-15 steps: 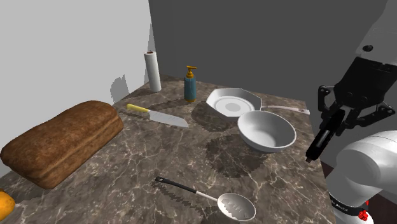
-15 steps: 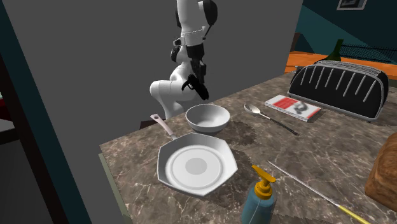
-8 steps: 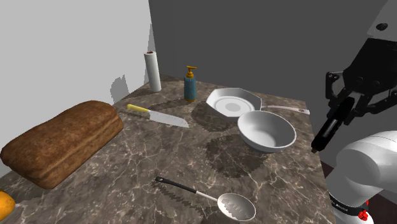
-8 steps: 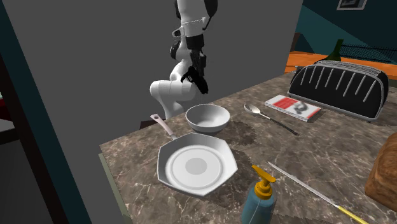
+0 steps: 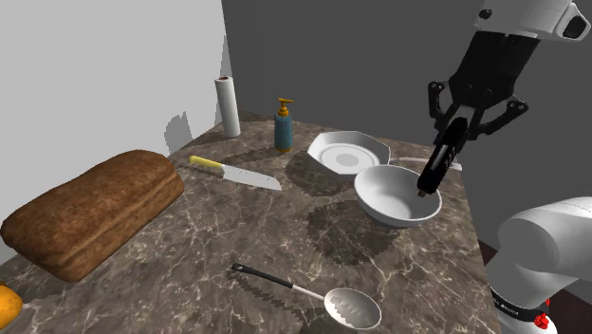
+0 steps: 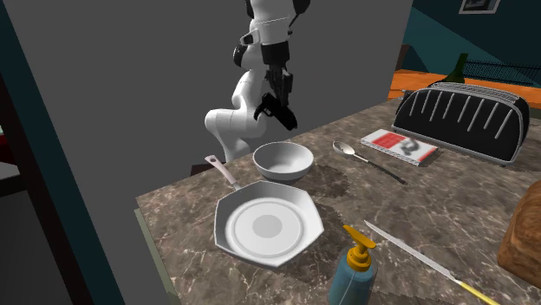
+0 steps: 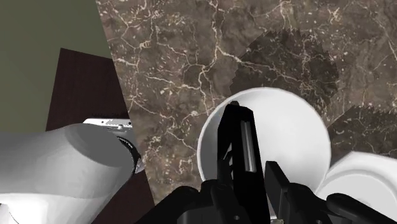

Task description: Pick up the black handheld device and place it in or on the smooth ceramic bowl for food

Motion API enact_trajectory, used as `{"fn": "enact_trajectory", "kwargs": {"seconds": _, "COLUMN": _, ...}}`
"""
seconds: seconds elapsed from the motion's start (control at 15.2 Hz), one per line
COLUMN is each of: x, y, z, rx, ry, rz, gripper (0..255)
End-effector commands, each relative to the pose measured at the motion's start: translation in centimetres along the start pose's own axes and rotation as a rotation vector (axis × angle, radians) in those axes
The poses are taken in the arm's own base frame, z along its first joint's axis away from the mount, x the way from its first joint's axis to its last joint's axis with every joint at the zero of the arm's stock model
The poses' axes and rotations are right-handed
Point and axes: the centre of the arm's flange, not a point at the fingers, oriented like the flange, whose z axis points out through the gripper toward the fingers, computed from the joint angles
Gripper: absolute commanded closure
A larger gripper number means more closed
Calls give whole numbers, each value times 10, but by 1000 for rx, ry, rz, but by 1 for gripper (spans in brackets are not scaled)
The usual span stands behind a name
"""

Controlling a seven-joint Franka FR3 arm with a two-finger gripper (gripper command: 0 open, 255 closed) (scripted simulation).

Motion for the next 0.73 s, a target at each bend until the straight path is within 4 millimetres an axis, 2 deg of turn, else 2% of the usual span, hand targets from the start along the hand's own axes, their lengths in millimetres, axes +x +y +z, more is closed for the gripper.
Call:
{"fn": "enact_trajectory", "kwargs": {"seconds": 0.0, "x": -1, "y": -26, "z": -4, "rx": 1, "ry": -1, "rz": -1, "gripper": 255}}
{"fn": "enact_trajectory", "kwargs": {"seconds": 0.2, "x": 0, "y": -60, "z": -9, "rx": 1, "ry": -1, "rz": -1, "gripper": 255}}
{"fn": "enact_trajectory", "kwargs": {"seconds": 0.66, "x": 6, "y": -58, "z": 28, "rx": 1, "ry": -1, "rz": -1, "gripper": 255}}
